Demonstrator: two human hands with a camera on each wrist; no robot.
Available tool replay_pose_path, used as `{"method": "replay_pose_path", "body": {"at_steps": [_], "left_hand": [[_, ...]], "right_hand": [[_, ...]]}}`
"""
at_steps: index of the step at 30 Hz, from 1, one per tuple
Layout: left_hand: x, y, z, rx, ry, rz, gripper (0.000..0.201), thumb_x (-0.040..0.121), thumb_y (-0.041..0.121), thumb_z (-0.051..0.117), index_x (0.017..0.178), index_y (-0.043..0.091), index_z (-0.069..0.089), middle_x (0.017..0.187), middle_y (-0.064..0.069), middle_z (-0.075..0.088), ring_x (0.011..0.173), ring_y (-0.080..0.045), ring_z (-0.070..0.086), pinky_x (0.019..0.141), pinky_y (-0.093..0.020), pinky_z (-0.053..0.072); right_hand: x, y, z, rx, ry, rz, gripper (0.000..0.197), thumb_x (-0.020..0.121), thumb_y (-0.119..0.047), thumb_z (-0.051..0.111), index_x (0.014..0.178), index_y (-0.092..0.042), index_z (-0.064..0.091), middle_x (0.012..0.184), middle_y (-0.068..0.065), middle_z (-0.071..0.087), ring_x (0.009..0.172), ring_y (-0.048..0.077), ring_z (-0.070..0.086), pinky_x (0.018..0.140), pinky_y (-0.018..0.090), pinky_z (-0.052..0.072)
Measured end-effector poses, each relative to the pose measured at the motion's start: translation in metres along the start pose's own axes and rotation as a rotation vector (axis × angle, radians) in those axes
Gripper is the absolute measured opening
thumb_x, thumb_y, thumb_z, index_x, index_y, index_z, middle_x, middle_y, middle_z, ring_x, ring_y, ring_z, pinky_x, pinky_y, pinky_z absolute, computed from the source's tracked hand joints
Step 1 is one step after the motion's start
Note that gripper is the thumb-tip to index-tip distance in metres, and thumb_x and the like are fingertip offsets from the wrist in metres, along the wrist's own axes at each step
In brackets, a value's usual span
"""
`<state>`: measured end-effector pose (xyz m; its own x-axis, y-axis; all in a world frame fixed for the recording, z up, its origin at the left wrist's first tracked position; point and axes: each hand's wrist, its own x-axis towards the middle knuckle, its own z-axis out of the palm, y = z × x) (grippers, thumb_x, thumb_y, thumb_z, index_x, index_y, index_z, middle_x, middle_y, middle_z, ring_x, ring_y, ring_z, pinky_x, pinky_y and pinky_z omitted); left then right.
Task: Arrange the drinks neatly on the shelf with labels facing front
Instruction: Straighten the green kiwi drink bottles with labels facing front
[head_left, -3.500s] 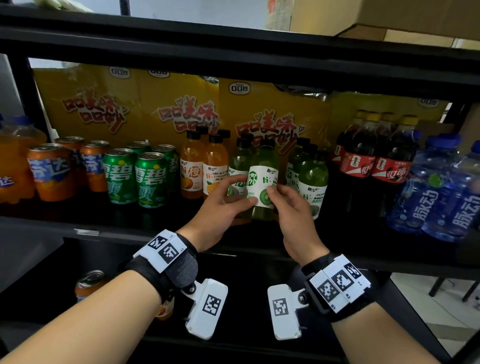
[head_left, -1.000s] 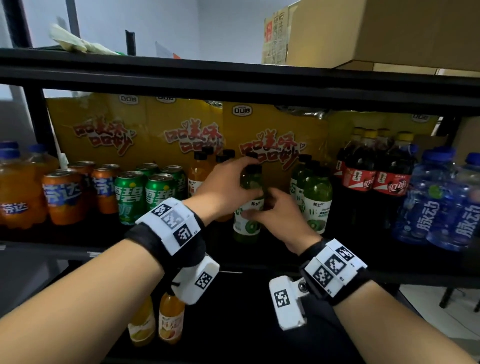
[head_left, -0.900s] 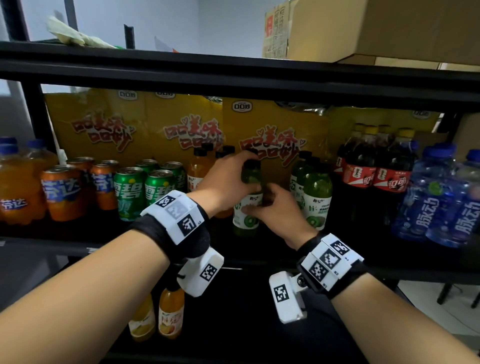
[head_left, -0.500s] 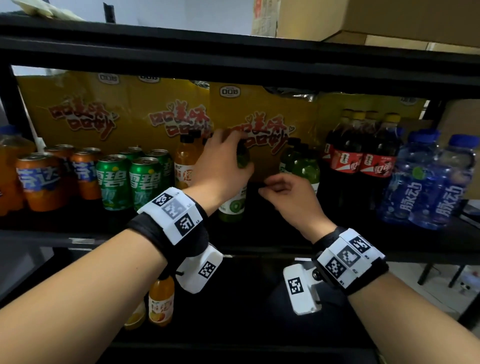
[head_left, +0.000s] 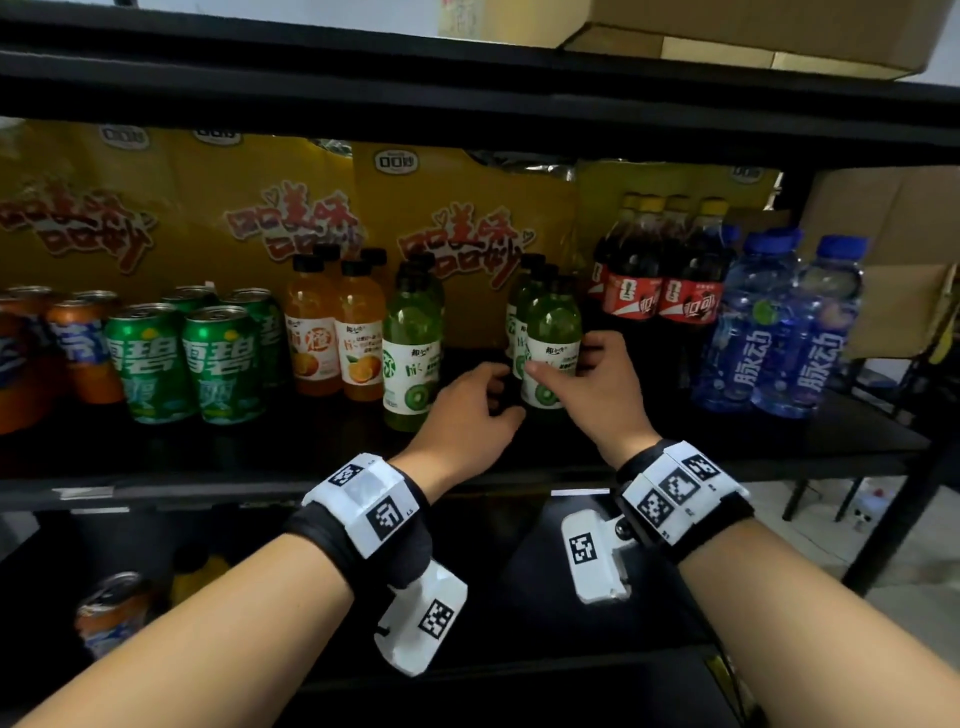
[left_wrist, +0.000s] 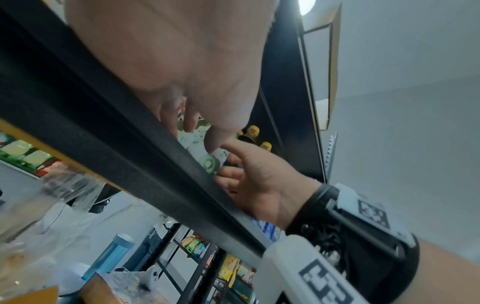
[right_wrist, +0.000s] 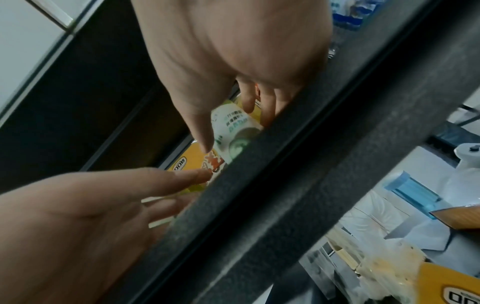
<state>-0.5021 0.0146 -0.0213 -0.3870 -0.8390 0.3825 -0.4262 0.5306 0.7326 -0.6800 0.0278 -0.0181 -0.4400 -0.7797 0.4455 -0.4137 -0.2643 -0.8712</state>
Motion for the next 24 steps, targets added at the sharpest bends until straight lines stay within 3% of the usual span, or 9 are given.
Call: {"method": "replay_pose_path", "body": {"at_steps": [5, 8, 11, 13, 15, 18, 22, 24], "left_hand": [[0.003, -0.001, -0.003, -0.226, -0.034, -0.109, 0.069, 0.094, 0.025, 0.072, 0.155, 0.021, 0.039, 0.143, -0.001, 0.057, 0.122, -0.013, 0.059, 0.098, -0.026, 0.048], [0.002, 0.001, -0.007, -0.354, -0.115, -0.116, 0.078, 0.094, 0.019, 0.073, 0.159, 0.020, 0.030, 0.147, 0.000, 0.055, 0.119, -0.006, 0.059, 0.093, -0.015, 0.046], [0.002, 0.004, -0.014, -0.491, -0.200, -0.120, 0.065, 0.094, 0.014, 0.070, 0.153, 0.022, 0.042, 0.134, 0.006, 0.066, 0.112, -0.003, 0.066, 0.091, -0.013, 0.049], [0.000, 0.004, -0.019, -0.576, -0.209, -0.133, 0.045, 0.095, 0.011, 0.067, 0.138, 0.025, 0.059, 0.121, 0.007, 0.075, 0.108, -0.005, 0.070, 0.086, -0.015, 0.052], [-0.002, 0.000, -0.021, -0.611, -0.177, -0.134, 0.037, 0.094, 0.008, 0.070, 0.127, 0.023, 0.065, 0.115, 0.005, 0.077, 0.106, -0.008, 0.072, 0.086, -0.017, 0.055], [-0.003, -0.007, -0.020, -0.608, -0.095, -0.111, 0.048, 0.086, 0.011, 0.081, 0.129, 0.017, 0.062, 0.117, -0.002, 0.076, 0.110, -0.014, 0.071, 0.096, -0.029, 0.057], [-0.005, -0.010, -0.018, -0.508, -0.037, -0.055, 0.060, 0.077, 0.025, 0.090, 0.128, 0.023, 0.059, 0.116, 0.006, 0.074, 0.107, -0.002, 0.069, 0.090, -0.022, 0.056], [-0.005, -0.008, -0.018, -0.505, -0.052, -0.056, 0.062, 0.078, 0.025, 0.089, 0.132, 0.022, 0.058, 0.119, 0.007, 0.074, 0.109, -0.002, 0.069, 0.094, -0.023, 0.055]], "right_hand": [[-0.004, 0.001, 0.003, 0.044, 0.016, 0.073, 0.058, 0.071, -0.032, 0.094, 0.116, -0.021, 0.058, 0.105, -0.003, 0.072, 0.094, 0.011, 0.073, 0.083, 0.032, 0.062], [-0.011, -0.005, 0.001, 0.199, -0.054, 0.104, 0.053, 0.074, -0.027, 0.093, 0.116, -0.021, 0.062, 0.104, -0.001, 0.077, 0.089, 0.009, 0.077, 0.077, 0.032, 0.064], [-0.017, -0.015, 0.002, 0.345, -0.174, 0.166, 0.051, 0.078, -0.025, 0.090, 0.118, -0.019, 0.060, 0.106, 0.003, 0.079, 0.093, 0.014, 0.078, 0.075, 0.035, 0.063], [-0.020, -0.022, 0.006, 0.384, -0.213, 0.157, 0.045, 0.081, -0.021, 0.088, 0.119, -0.016, 0.064, 0.107, 0.005, 0.079, 0.097, 0.018, 0.078, 0.076, 0.036, 0.063], [-0.022, -0.025, 0.009, 0.372, -0.216, 0.103, 0.036, 0.086, -0.019, 0.083, 0.119, -0.013, 0.070, 0.109, 0.005, 0.079, 0.102, 0.018, 0.076, 0.083, 0.034, 0.062], [-0.025, -0.025, 0.013, 0.337, -0.240, 0.040, 0.034, 0.088, -0.022, 0.081, 0.120, -0.012, 0.074, 0.110, 0.004, 0.079, 0.103, 0.016, 0.075, 0.083, 0.027, 0.060], [-0.025, -0.020, 0.017, 0.381, -0.246, 0.044, 0.052, 0.081, -0.016, 0.087, 0.129, -0.012, 0.065, 0.112, 0.008, 0.077, 0.105, 0.021, 0.075, 0.088, 0.035, 0.061], [-0.024, -0.018, 0.017, 0.432, -0.233, 0.063, 0.059, 0.080, -0.013, 0.087, 0.132, -0.011, 0.060, 0.111, 0.011, 0.077, 0.104, 0.021, 0.075, 0.087, 0.033, 0.062]]}}
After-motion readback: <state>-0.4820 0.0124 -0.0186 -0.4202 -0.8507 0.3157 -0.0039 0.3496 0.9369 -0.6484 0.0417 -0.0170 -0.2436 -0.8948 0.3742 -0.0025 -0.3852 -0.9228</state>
